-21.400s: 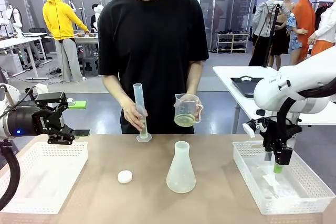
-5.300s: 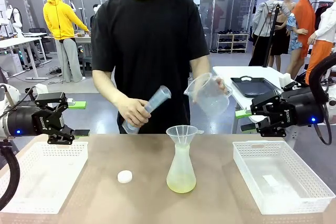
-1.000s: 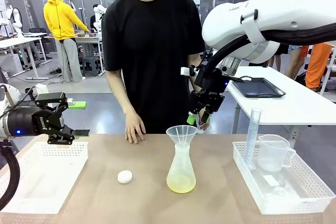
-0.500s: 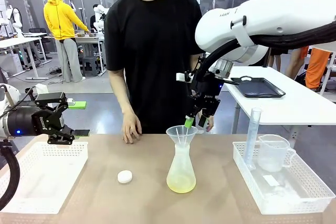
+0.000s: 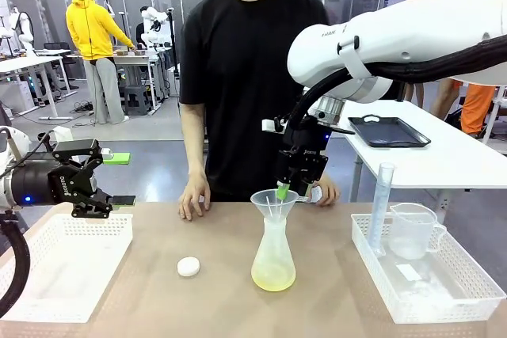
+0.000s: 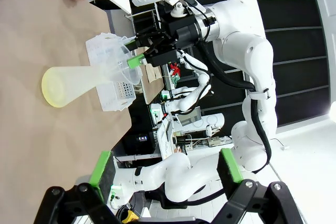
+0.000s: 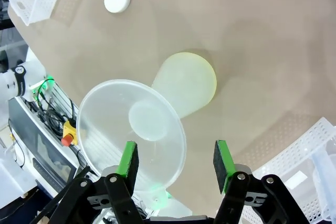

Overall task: Prepare the solutions needed for the experiment.
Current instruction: Once the solution is in the Big flask , pick up the Plastic Funnel and place it back into the right Organizing basket.

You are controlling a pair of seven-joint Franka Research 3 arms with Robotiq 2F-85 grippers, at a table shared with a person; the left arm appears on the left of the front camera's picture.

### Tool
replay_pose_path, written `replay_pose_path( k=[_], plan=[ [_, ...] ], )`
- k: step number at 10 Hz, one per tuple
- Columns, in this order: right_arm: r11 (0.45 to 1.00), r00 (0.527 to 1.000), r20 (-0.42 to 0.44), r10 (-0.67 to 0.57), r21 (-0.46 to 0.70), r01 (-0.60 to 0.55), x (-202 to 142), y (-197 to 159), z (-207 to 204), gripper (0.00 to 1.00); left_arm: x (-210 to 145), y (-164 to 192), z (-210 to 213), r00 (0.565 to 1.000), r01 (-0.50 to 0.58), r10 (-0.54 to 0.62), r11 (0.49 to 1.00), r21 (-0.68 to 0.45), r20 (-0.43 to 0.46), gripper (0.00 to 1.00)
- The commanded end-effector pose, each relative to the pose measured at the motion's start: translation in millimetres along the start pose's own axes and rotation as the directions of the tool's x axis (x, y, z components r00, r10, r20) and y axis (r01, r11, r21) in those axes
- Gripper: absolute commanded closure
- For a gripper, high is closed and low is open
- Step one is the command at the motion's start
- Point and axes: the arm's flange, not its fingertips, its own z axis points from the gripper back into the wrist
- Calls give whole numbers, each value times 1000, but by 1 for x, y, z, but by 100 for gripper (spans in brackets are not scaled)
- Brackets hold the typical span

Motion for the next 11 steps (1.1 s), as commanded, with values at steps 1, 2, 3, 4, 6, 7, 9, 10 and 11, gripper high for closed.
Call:
replay_pose_path(
  k=[1, 2, 3, 4, 6, 7, 9, 10, 11],
  plan=[
    [999, 999, -31, -35, -5, 35, 11, 5, 0, 27, 0, -2, -1, 1000, -15, 15, 1000, -19, 2, 0],
    [999, 998, -45, -33, -15, 33, 12, 5, -2, 27, 0, -2, -1, 1000, -15, 15, 1000, -19, 2, 0],
    [999, 998, -48, -31, -18, 31, 13, 5, -3, 44, 0, -2, -1, 1000, -15, 15, 1000, -19, 2, 0],
    [999, 997, -64, -33, -23, 32, 12, 6, -4, 44, 0, -2, -1, 1000, -15, 15, 1000, -19, 2, 0],
    [999, 997, -62, -41, -30, 40, 13, 8, -6, 62, 0, -2, -1, 1000, -15, 15, 1000, -19, 2, 0],
    [998, 997, -56, -51, -23, 50, 12, 6, -6, 78, 0, -2, -1, 1000, -15, 15, 1000, -19, 2, 0],
    [999, 997, -61, -51, -16, 50, 11, 6, -9, 96, 0, -2, -1, 1000, -15, 15, 1000, -19, 2, 0],
    [998, 997, -56, -59, -15, 58, 10, 5, -9, 97, 0, -2, -1, 1000, -15, 15, 1000, -19, 2, 0],
    [998, 997, -49, -56, -10, 56, 10, 7, -10, 100, 0, -2, -1, 1000, -15, 15, 1000, -19, 2, 0]
  ],
)
